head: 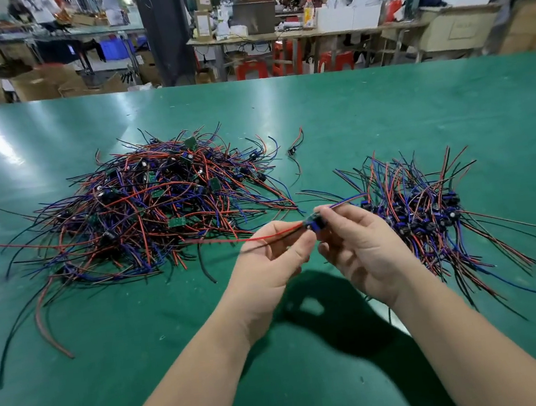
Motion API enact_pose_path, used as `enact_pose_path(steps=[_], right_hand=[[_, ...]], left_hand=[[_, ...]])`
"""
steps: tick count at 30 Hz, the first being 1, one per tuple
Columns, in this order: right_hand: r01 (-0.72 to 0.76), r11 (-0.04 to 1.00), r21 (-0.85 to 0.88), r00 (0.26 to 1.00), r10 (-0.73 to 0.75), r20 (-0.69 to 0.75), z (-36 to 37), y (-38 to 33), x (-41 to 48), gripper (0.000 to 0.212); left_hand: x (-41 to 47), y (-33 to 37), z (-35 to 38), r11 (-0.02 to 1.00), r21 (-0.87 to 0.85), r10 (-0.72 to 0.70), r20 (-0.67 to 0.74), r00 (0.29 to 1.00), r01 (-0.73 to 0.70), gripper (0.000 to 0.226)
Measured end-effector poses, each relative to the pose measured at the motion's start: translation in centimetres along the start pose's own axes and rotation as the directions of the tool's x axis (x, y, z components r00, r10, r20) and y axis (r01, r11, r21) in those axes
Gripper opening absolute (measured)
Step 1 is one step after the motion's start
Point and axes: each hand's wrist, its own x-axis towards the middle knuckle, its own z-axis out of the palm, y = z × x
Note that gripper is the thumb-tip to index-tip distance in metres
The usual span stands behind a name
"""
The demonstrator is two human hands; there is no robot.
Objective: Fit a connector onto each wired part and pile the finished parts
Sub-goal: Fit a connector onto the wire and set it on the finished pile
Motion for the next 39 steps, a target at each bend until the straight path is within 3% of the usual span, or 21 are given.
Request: enact_pose_path(steps=[3, 5, 8, 11, 15, 18, 21, 27, 29, 31, 33, 36, 37, 39], right_hand=[[-0.035, 0.990, 0.136, 0.999, 0.033, 0.019, -0.7, -0.9, 0.1, 0.003], [-0.084, 0.981, 0.176, 0.994, 0.069, 0.090, -1.3, -1.6, 0.0, 0.006], [-0.128, 0.990, -0.054, 0.980, 0.134, 0.145, -1.8, -1.8, -0.2, 0.006], [-0.092, 0.925, -0.370, 0.993, 0.113, 0.036, -1.9, -0.6, 0.1, 0.017], [-0.017, 0.867, -0.498, 1.000, 0.013, -0.012, -1.9, 0.0, 0.5, 0.030], [0.009, 0.925, -0.379, 0.995, -0.045, -0.087, -2.4, -1.1, 0.7, 0.024], [0.036, 0.979, -0.202, 0.958, -0.091, -0.273, -4.0, -3.2, 1.1, 0.017], [0.041, 0.995, 0.094, 0.919, -0.001, -0.394, -4.5, -3.7, 1.2, 0.022], [0.061, 0.985, 0.159, 0.908, 0.011, -0.418, -4.5, -4.0, 1.1, 0.031], [0.069, 0.986, 0.153, 0.886, 0.010, -0.464, -4.5, -4.3, 1.1, 0.030], [0.040, 0.999, 0.026, 0.888, -0.024, -0.460, -4.1, -3.9, 1.0, 0.014], [0.030, 0.953, -0.301, 0.981, -0.086, -0.174, -2.5, -2.0, 0.5, 0.007], [0.064, 0.895, -0.441, 0.992, -0.105, -0.070, -1.9, -1.2, 0.4, 0.011], [0.175, 0.663, -0.728, 0.979, -0.196, 0.057, -1.0, 0.2, 0.0, 0.015]], left_hand=[[-0.2, 0.1, -0.2, 0.997, 0.057, 0.042, 0.155, 0.987, -0.052, 0.028], [-0.1, -0.1, -0.2, 0.998, 0.067, 0.005, 0.143, 0.990, -0.015, 0.022], [-0.1, 0.0, 0.1, 0.994, -0.009, -0.107, 0.124, 0.986, 0.109, 0.027], [-0.3, -0.3, 0.1, 0.983, 0.092, -0.166, 0.079, 0.983, 0.158, 0.026], [-0.3, -0.5, 0.2, 0.950, 0.161, -0.273, 0.004, 0.962, 0.269, 0.008], [-0.5, -0.1, 0.0, 0.914, 0.251, -0.345, 0.073, 0.936, 0.318, 0.008], [-1.0, 0.0, 0.0, 0.867, 0.347, -0.430, 0.160, 0.888, 0.357, 0.007], [-1.3, 0.9, -0.4, 0.813, 0.458, -0.515, 0.280, 0.810, 0.358, 0.018], [-1.3, 1.1, -0.6, 0.814, 0.462, -0.504, 0.258, 0.824, 0.353, 0.017], [-0.8, 0.8, -0.5, 0.864, 0.363, -0.419, 0.136, 0.898, 0.348, 0.010], [-0.2, 0.5, -0.5, 0.928, 0.180, -0.321, -0.056, 0.945, 0.326, 0.008], [0.5, 0.2, -0.8, 0.967, 0.065, -0.227, -0.226, 0.947, 0.248, 0.008], [0.5, 0.1, -0.8, 0.968, 0.094, -0.204, -0.229, 0.952, 0.231, 0.009], [0.2, 0.0, -0.6, 0.958, 0.213, -0.157, -0.165, 0.974, 0.190, 0.014]])
